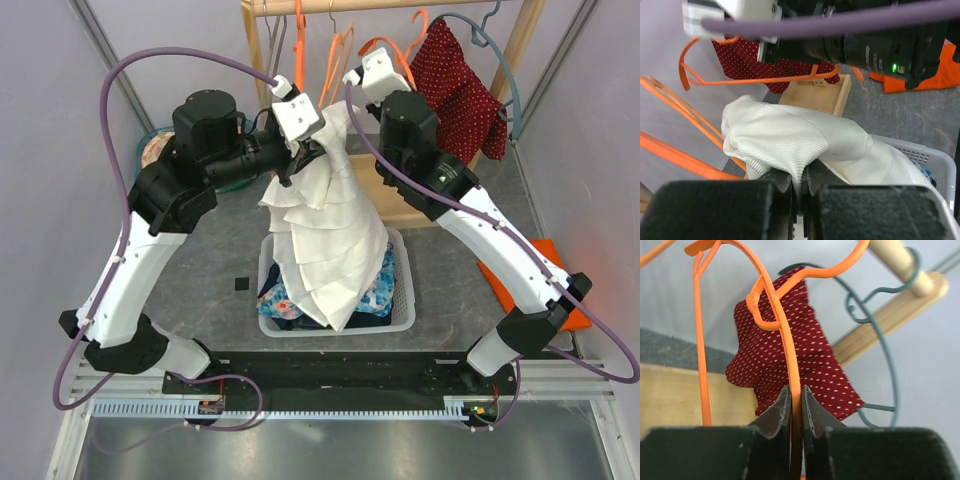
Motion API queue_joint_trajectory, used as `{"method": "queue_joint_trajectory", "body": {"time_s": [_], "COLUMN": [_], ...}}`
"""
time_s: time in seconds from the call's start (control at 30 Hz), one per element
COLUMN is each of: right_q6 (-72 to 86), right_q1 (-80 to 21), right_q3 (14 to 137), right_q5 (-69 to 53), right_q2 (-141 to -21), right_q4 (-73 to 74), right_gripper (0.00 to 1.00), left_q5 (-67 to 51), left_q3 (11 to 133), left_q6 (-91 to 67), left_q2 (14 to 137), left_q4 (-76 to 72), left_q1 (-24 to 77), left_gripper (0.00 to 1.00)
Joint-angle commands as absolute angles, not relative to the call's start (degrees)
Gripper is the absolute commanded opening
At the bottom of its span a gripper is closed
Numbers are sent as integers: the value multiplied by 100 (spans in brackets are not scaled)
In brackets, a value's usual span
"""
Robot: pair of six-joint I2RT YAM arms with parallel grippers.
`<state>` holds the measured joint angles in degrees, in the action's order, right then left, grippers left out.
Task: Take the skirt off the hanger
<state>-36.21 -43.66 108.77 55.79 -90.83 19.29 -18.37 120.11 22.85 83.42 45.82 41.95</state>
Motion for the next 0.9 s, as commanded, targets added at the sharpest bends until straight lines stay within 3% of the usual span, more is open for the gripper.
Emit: {"method": "queue_joint_trajectory", "body": {"time_s": [0.0, 0.37, 0.73, 0.8, 0.83, 0.87], "right_q6": [-3893, -3902, -3577, -3568, -3647, -3665], "right_q1": [-4368, -4280, -3938, -3903, -3859, -3841], "right_q3": [11294, 11733, 12339, 12453, 12489, 12541], "right_q5": [6143, 6056, 5617, 5442, 5414, 5362], "right_q2": [-8982, -9430, -10230, -10353, -10406, -10458], "right_q4": [1371, 1230, 1143, 977, 880, 809], "right_gripper": [0, 0, 0, 0, 0, 0], "left_q5": [-1933, -1407, -1327, -1292, -1266, -1240], "left_q3": [11586, 7167, 5056, 4826, 4616, 4545], "left_q6": [2338, 3515, 4069, 4069, 4026, 4008], "left_q2": [8043, 7304, 7453, 7593, 7646, 7725], "left_q4": [4201, 3955, 3631, 3499, 3402, 3253], "left_q1": [4227, 4799, 4825, 4825, 4816, 4816], "left_gripper": [2, 2, 2, 30, 40, 95]}}
